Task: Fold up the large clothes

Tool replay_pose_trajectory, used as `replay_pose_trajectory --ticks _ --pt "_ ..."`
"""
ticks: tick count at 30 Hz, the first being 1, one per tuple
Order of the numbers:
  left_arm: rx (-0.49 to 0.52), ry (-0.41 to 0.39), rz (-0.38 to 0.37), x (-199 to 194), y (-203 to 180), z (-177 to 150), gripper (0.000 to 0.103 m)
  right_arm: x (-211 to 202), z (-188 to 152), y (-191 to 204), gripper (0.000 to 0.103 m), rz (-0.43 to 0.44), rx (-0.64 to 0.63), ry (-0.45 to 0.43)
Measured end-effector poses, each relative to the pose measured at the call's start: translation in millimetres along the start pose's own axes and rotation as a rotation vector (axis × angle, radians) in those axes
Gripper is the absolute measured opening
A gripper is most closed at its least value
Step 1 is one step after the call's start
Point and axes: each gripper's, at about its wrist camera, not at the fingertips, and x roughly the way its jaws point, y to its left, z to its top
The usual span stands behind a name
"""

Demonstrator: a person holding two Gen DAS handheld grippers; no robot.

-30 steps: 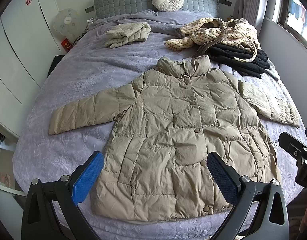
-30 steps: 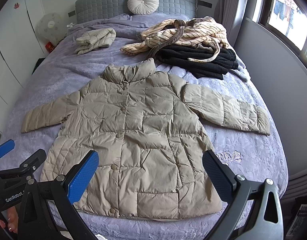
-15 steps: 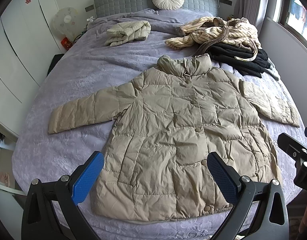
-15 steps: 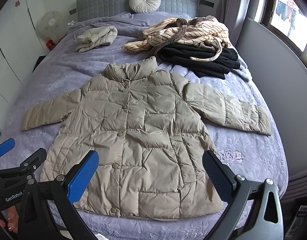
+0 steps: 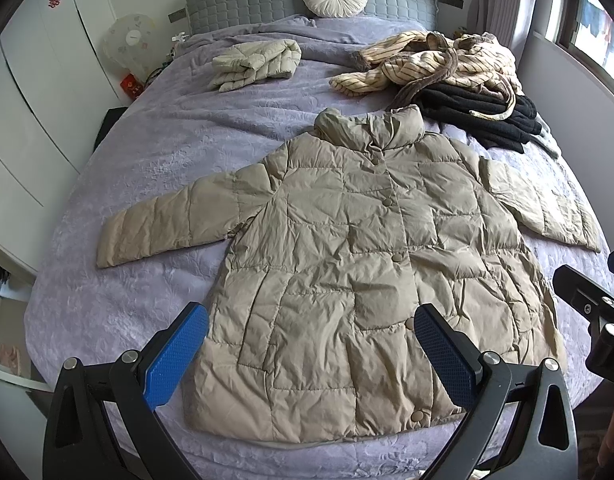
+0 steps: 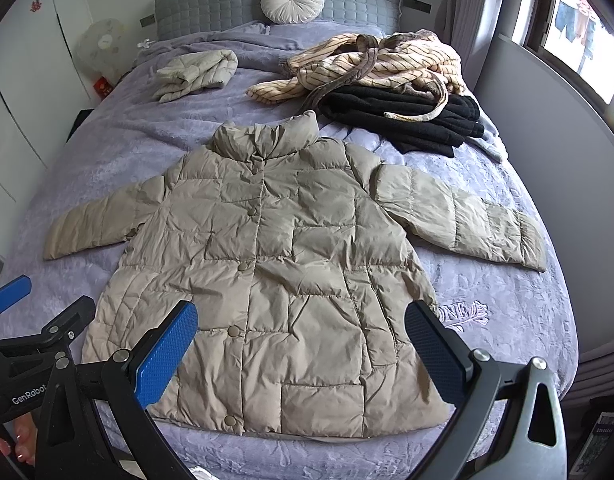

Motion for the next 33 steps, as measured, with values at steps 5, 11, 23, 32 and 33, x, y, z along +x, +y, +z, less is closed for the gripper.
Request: replay_pose_trajectory --ticks 5,11,23,32,33 --pt "-0.008 0.004 0.003 2 3 -1 0.103 -1 -6 9 0.103 0.006 -0.002 0.008" --pt "-0.020 0.022 0.007 4 17 -12 0.103 9 3 15 0.103 0.015 -0.005 0.020" --pt "-0.114 0.106 0.000 41 75 -5 0.103 46 27 54 0.103 0.043 -0.046 0.093" --pt "-0.362 0.145 -0.069 114 175 1 0.103 121 41 109 0.103 0.200 -0.095 0.290" --pt "-0.388 0.139 -0.064 125 188 2 0.103 127 44 116 0.103 0.209 -0.103 0.291"
